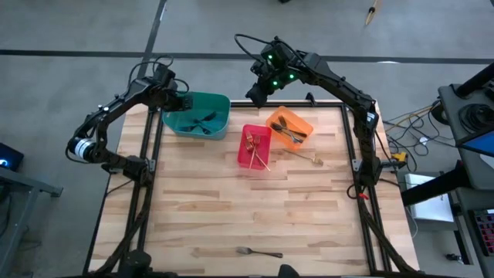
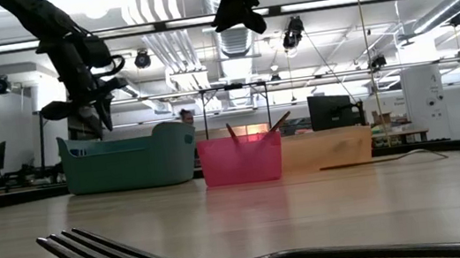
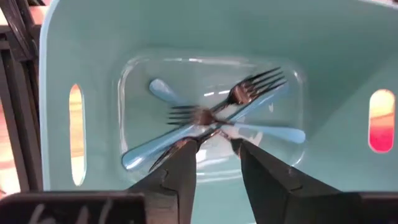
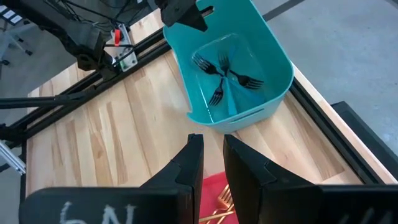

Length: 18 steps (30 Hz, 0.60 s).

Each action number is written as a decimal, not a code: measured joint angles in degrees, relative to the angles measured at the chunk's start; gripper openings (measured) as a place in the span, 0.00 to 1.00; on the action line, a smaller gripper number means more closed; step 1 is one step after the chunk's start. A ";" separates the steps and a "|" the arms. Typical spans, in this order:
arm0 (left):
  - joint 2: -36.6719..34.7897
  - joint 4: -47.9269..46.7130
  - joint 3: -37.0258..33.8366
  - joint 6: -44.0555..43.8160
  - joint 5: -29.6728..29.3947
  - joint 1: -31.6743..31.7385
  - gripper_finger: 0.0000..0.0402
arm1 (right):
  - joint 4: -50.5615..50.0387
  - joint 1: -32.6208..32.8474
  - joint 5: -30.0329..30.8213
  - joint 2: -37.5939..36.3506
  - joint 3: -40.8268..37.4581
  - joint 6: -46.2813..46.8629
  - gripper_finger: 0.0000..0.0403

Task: Sort silverware by color (type)
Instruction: Put the blue fork into the green bin, then put the golden fork into the red bin

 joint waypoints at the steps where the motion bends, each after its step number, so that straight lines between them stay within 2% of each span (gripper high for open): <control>1: -0.01 -0.35 0.00 0.34 -0.01 0.00 0.27 | -0.01 0.00 0.00 0.00 0.00 0.06 0.13; 11: -0.73 0.29 0.00 6.19 0.16 0.02 0.28 | -0.16 0.00 0.00 0.00 0.00 0.98 0.13; 18: -1.00 1.40 0.91 15.27 11.70 -0.04 0.28 | -13.67 -2.14 -0.26 -3.12 0.03 -1.65 0.13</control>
